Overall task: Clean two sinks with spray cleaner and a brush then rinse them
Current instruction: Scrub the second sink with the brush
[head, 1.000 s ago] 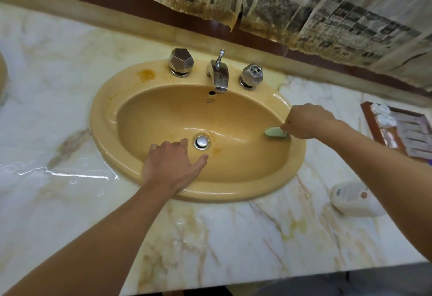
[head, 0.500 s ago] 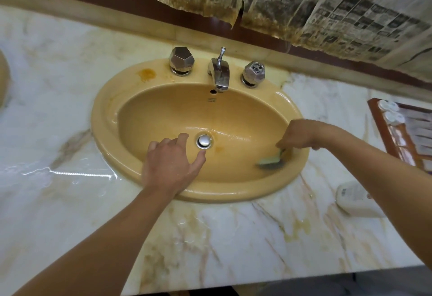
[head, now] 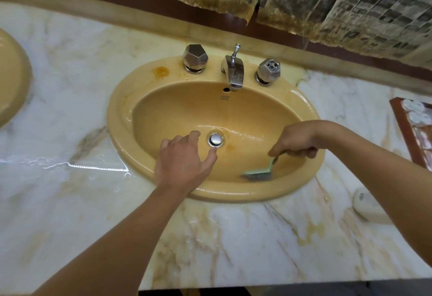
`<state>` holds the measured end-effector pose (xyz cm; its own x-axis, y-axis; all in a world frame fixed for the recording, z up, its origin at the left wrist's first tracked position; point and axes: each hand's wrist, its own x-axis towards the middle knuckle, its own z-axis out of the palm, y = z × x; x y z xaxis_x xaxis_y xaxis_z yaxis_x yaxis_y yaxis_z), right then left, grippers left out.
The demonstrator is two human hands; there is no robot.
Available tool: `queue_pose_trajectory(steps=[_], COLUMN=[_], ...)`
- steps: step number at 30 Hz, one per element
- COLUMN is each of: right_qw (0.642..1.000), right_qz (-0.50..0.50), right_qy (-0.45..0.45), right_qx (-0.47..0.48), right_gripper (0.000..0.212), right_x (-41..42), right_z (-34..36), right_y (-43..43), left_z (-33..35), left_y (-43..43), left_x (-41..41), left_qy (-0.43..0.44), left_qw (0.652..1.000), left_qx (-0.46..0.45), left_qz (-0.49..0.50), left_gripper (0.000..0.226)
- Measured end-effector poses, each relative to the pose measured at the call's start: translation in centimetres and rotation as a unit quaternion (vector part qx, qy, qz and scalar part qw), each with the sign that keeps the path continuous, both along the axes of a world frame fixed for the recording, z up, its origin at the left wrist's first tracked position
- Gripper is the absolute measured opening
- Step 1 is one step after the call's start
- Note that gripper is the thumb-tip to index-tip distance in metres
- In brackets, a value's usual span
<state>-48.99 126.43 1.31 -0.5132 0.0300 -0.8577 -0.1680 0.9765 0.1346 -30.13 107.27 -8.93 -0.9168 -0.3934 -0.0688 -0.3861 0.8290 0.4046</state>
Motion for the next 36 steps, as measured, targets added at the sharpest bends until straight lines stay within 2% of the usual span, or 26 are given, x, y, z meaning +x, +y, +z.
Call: queue_pose_trajectory(steps=[1,3,4,6,7,8,10,11,14,15,18,21,22,24,25,28,32,35,36], right_qw=[1.0,0.988,0.989,1.0,0.998,0.998,0.993,0.989,0.999,0.999,0.992,0.997,0.997,0.991,0.987,0.992,0.972,0.978,0.976], right_qz=[0.019,0.084,0.079,0.016,-0.008,0.003,0.085,0.097,-0.01,-0.014,0.056,-0.036,-0.039,0.018,0.027,-0.037,0.027,0.011,0.01], right_qy=[0.017,0.125,0.122,-0.022,-0.063,-0.055,0.078,0.108,-0.04,-0.033,0.111,-0.01,-0.004,0.12,0.142,0.025,0.179,0.091,0.1], right_qx=[0.01,0.041,0.031,-0.005,-0.004,0.0,0.026,0.022,-0.013,-0.014,-0.02,-0.065,-0.068,-0.057,-0.07,-0.122,-0.15,-0.187,-0.194], right_gripper=[0.039,0.03,0.03,0.036,0.038,0.038,0.038,0.038,0.032,0.031,0.033,0.04,0.04,0.034,0.032,0.028,0.04,0.03,0.03], right_x=[-0.2,-0.8,-0.9,-0.8,-0.8,-0.9,-1.0,-1.1,-0.7,-0.7,-0.7,0.5,0.6,0.5,0.5,1.2,1.0,1.1,1.2], right_z=[-0.1,-0.2,-0.2,-0.2,-0.1,-0.2,-0.7,-1.1,-2.5,-2.8,-4.0,-4.5,-4.9,-5.5,-5.8,-6.8,-8.6,-8.7,-8.7], right_y=[0.1,0.2,0.2,-0.1,-0.3,-0.2,-0.2,-0.1,0.1,0.2,0.7,0.2,0.2,0.3,0.2,-0.3,-0.4,-0.9,-1.0], left_z=[0.0,0.0,-0.1,-0.2,-0.2,-0.2,-0.3,-0.3,-0.4,-0.4,-0.3,-0.3,-0.3,-0.3,-0.3,-0.3,-0.2,-0.3,-0.3], left_y=[0.0,0.0,0.0,-0.1,-0.1,-0.1,-0.1,-0.1,-0.1,-0.1,-0.1,-0.1,-0.1,-0.1,-0.1,-0.1,-0.1,-0.1,-0.1], left_x=[0.0,-0.1,-0.1,-0.2,-0.1,-0.2,-0.2,-0.2,-0.2,-0.2,-0.2,-0.2,-0.2,-0.2,-0.2,-0.1,-0.1,-0.2,-0.3], left_qy=[0.002,0.002,0.002,0.003,0.004,0.005,0.006,0.005,0.005,0.004,0.005,0.004,0.003,0.003,0.003,0.003,0.001,-0.001,-0.002], left_qw=[1.0,1.0,1.0,1.0,1.0,1.0,1.0,1.0,1.0,1.0,1.0,1.0,1.0,1.0,1.0,1.0,1.0,1.0,1.0], left_qx=[-0.001,-0.003,-0.004,-0.004,-0.003,-0.002,-0.004,-0.005,-0.005,-0.003,0.002,0.0,0.001,0.0,0.0,-0.001,0.0,0.004,0.005], left_qz=[0.0,0.001,0.0,0.0,0.0,0.001,0.003,0.002,0.003,0.003,0.003,0.001,0.001,0.002,0.001,0.003,0.006,0.004,0.004], left_gripper=[0.061,0.062,0.062,0.061,0.061,0.061,0.061,0.061,0.061,0.061,0.061,0.061,0.061,0.061,0.061,0.06,0.06,0.06,0.06])
